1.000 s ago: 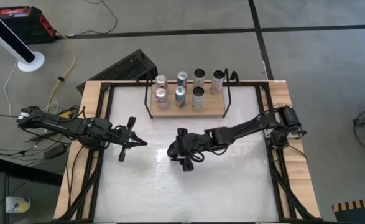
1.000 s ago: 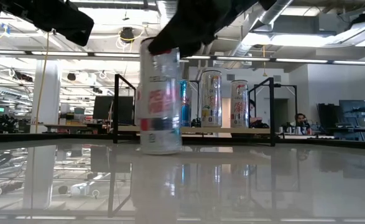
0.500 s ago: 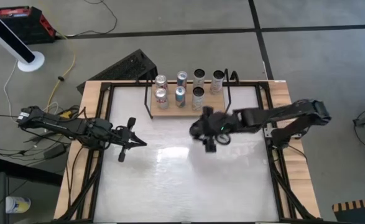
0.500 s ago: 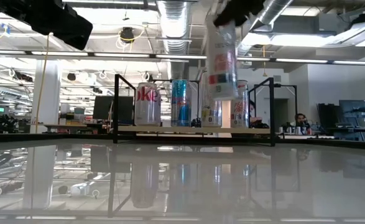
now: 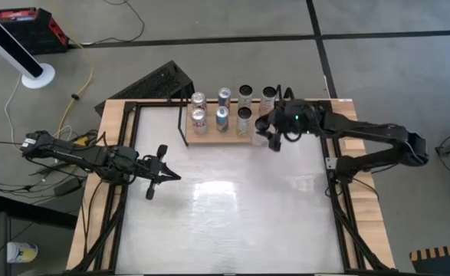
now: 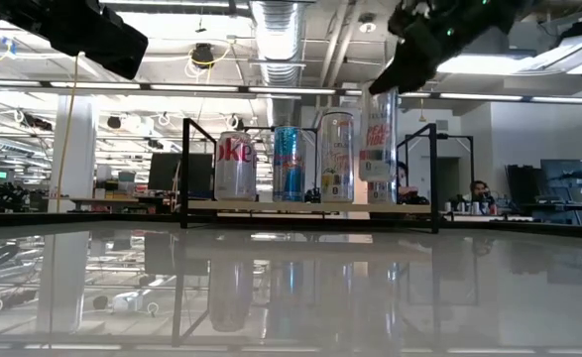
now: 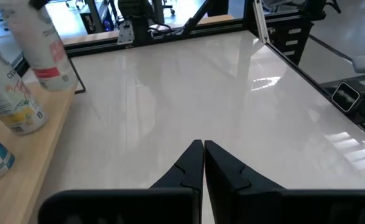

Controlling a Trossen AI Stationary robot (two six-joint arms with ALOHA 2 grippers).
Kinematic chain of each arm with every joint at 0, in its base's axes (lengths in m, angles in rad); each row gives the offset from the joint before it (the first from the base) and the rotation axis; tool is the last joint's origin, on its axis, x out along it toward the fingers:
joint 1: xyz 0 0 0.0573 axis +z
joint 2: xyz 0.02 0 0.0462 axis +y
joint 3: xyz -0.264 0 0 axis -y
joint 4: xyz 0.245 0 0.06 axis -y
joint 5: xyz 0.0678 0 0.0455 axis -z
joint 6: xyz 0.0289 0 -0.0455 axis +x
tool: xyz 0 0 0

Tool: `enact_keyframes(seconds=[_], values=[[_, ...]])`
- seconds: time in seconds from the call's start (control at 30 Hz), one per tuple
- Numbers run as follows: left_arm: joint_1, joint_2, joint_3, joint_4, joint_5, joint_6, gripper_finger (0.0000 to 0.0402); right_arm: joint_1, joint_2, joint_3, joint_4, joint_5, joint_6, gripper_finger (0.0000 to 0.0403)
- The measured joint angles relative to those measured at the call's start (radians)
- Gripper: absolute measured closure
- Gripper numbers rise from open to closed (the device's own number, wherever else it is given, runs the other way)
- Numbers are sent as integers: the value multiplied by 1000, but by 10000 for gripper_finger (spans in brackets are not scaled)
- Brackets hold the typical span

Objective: Place canned beverage on shelf
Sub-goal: Put the white-pink soda can on the shelf aligned with the other white-pink soda can on the shelf

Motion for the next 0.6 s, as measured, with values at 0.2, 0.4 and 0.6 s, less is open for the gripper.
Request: enact_keyframes(seconds=[0.2,0.4,0.6], values=[[0,0,0,0,0,0,402,-124,51,-5,-18,-50,-33,116],[0,0,0,-3,0,3,402,-197,61,-5,-21,-86,-55,116],[0,0,0,-10,0,3,402,-238,60,-5,-19,-126,-56,116]])
